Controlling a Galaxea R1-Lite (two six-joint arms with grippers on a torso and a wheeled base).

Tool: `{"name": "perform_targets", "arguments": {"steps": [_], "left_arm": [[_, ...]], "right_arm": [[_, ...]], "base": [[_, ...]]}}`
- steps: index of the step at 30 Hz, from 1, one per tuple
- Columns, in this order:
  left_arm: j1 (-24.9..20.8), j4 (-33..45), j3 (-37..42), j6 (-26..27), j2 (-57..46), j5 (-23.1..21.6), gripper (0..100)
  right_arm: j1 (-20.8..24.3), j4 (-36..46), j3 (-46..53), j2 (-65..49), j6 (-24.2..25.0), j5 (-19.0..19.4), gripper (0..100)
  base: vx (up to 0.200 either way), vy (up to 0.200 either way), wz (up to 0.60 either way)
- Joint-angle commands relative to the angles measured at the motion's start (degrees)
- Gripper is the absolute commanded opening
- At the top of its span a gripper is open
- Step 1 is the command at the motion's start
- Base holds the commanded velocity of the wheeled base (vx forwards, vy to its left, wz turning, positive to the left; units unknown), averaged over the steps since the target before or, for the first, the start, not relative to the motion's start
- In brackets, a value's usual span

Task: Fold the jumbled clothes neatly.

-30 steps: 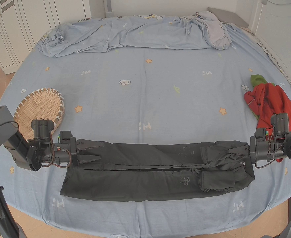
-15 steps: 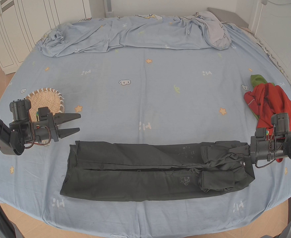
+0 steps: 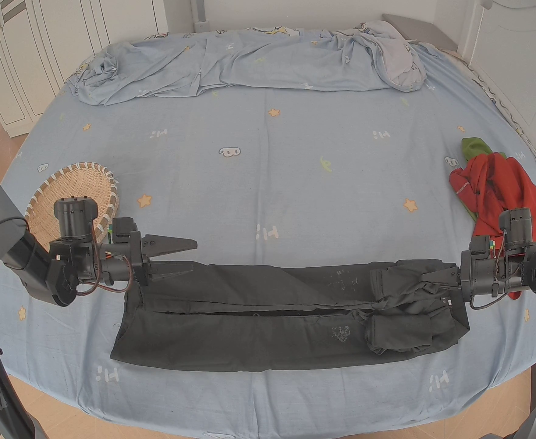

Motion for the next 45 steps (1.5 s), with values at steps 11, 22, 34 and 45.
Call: {"name": "perform_targets", "arguments": {"steps": [11, 22, 34, 45], "left_arm": [[-1.5, -1.2, -0.1, -0.1, 7.0, 6.2, 100], [0.4, -1.2, -0.2, -0.1, 7.2, 6.2, 100], [3.9, -1.5, 2.5, 0.1, 3.7, 5.6, 100], [3.0, -1.5, 2.8, -3.5, -10.6, 4.2, 100]], "right_arm": [[-0.8, -0.1, -2.7, 5.7, 0.0, -0.2, 0], [-0.8, -1.9, -4.7, 10.3, 0.1, -0.9, 0], [-1.0, -3.6, -3.7, 7.0, 0.0, -1.6, 100], [-2.7, 2.4, -3.6, -9.5, 0.7, -0.9, 100]], "base": [[0.000, 0.000, 0.00], [0.000, 0.000, 0.00], [0.000, 0.000, 0.00], [0.000, 0.000, 0.00]]}}
